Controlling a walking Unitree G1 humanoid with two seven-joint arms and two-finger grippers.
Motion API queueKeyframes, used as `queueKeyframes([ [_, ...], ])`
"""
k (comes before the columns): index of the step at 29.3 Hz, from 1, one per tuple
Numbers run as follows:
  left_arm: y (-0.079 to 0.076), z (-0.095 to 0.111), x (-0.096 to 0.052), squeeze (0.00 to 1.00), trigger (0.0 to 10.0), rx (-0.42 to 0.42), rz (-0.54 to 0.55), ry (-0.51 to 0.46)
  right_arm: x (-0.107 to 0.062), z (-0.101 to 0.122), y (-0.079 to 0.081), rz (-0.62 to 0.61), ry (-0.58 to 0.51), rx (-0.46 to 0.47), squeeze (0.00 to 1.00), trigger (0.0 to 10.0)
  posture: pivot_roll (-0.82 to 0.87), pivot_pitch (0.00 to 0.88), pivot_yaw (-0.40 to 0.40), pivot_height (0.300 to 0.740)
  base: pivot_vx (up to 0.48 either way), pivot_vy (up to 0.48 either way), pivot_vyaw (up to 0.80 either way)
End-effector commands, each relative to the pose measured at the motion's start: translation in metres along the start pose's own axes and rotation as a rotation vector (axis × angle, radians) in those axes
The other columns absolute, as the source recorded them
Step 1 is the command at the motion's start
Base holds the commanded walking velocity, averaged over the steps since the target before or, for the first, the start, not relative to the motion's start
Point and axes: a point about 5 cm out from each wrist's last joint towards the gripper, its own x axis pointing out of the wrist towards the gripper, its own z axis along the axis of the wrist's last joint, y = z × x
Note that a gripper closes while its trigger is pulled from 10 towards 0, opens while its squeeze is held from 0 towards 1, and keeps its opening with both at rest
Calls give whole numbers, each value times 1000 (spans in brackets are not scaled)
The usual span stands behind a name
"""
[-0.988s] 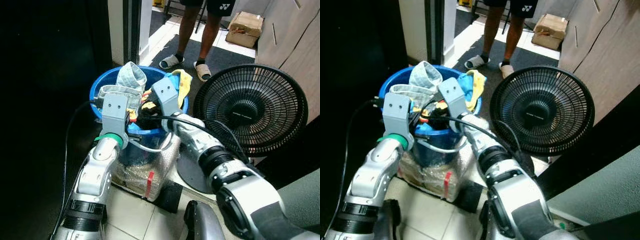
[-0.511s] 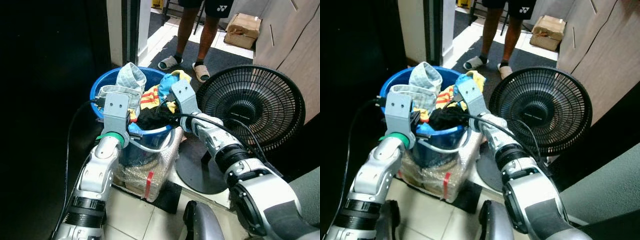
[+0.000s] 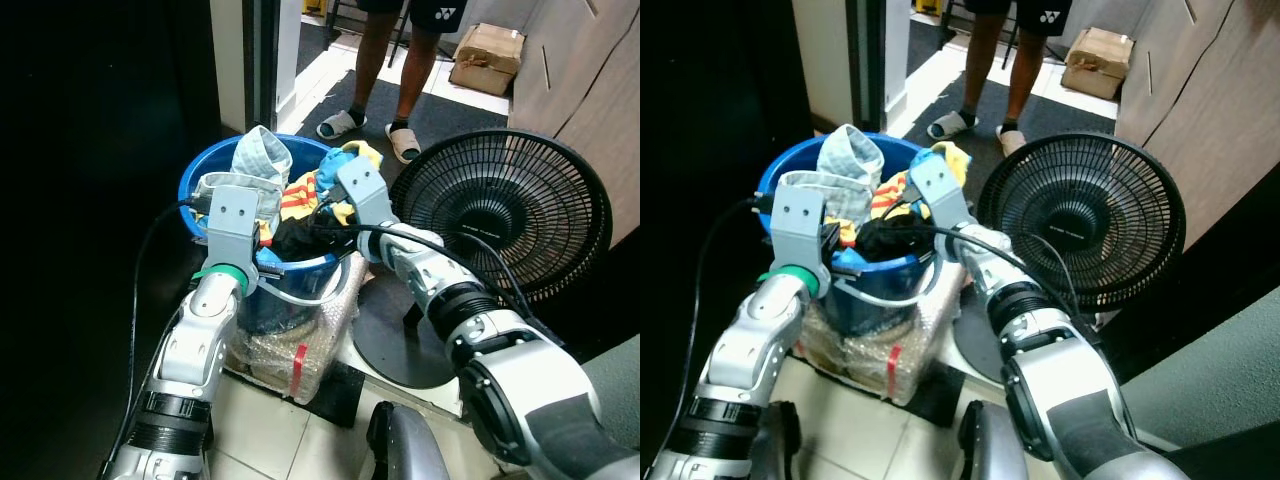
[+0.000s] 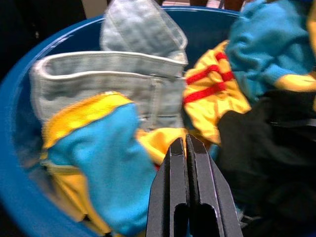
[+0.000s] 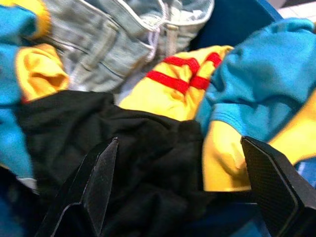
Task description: Clothes washing
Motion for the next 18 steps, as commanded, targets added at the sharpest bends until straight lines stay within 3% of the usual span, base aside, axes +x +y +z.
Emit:
queueKeyframes([
  [1,-3,-30,-5,0,10000,3,-6,141,3,4,7,26,-15,4,1000,10000,174,181,-91,491,0,0,0],
  [3,-2,-30,-5,0,10000,4,-2,142,4,9,8,32,-28,4,1000,10000,174,181,-91,491,0,0,0],
  [4,-1,-30,-6,0,10000,4,1,144,5,14,12,47,-47,-2,0,10000,190,201,-97,491,0,0,0],
  [10,1,-33,-12,0,10000,4,13,158,10,21,29,112,-71,-19,0,10000,198,230,-102,491,0,0,0],
  [15,0,-34,-14,0,10000,3,14,164,13,14,35,123,-16,-39,0,10000,199,244,-103,491,0,0,0],
  [18,0,-34,-15,0,10000,3,15,166,12,-3,42,160,69,-47,0,10000,200,256,-110,491,0,0,0],
])
